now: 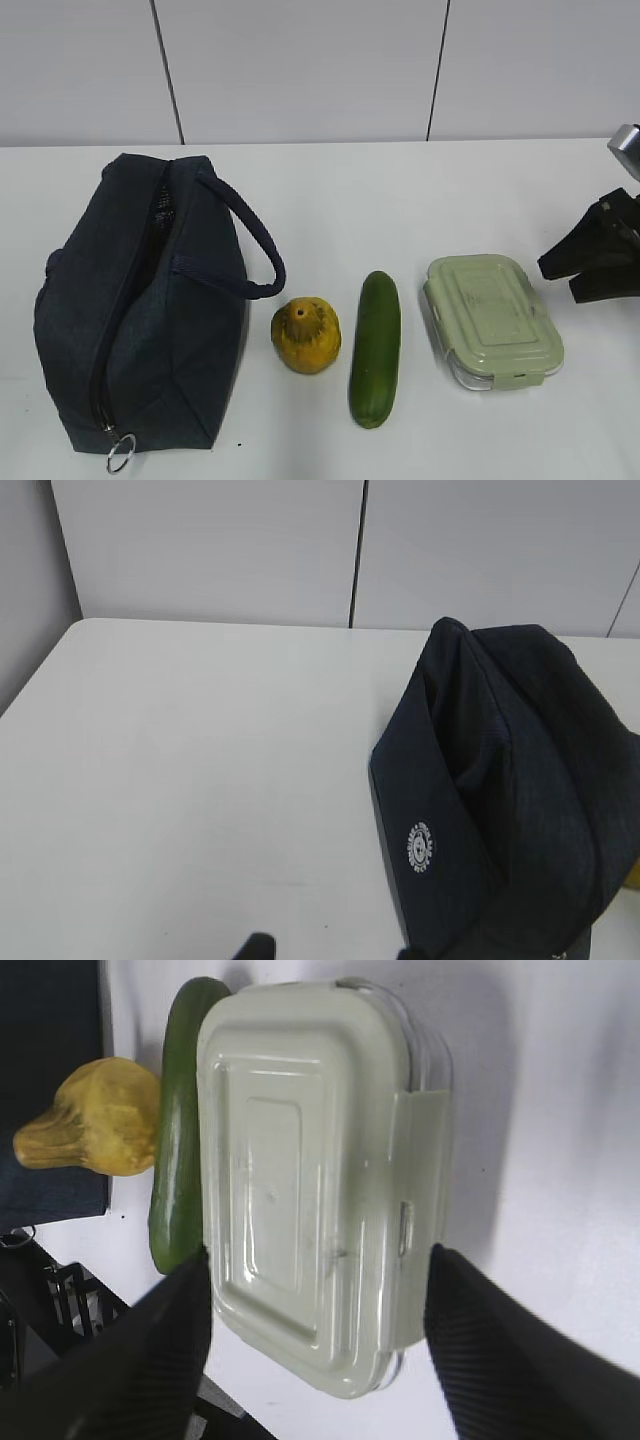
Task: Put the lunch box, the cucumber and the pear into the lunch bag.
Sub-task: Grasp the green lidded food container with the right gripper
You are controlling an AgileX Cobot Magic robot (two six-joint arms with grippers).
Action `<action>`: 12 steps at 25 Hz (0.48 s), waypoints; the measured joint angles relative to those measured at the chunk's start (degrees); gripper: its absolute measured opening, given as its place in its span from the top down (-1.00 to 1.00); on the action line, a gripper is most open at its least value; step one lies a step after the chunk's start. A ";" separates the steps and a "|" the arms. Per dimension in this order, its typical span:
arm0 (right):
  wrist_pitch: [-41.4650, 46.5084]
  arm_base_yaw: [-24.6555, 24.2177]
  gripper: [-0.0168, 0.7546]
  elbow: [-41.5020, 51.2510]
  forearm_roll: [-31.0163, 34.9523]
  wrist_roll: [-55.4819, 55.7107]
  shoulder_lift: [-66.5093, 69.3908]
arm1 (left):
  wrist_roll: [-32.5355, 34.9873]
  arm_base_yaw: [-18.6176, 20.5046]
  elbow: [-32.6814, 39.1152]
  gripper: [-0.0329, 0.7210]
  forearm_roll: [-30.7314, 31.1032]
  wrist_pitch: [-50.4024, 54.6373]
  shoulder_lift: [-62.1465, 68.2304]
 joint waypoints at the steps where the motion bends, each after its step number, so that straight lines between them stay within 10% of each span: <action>1: 0.00 0.00 -0.45 0.11 0.00 0.00 0.00 | 0.00 0.00 0.00 0.28 0.00 0.00 0.00; 12: 0.00 0.03 -0.54 0.19 1.56 -0.68 5.26 | 0.00 0.00 0.00 0.28 0.00 0.00 0.00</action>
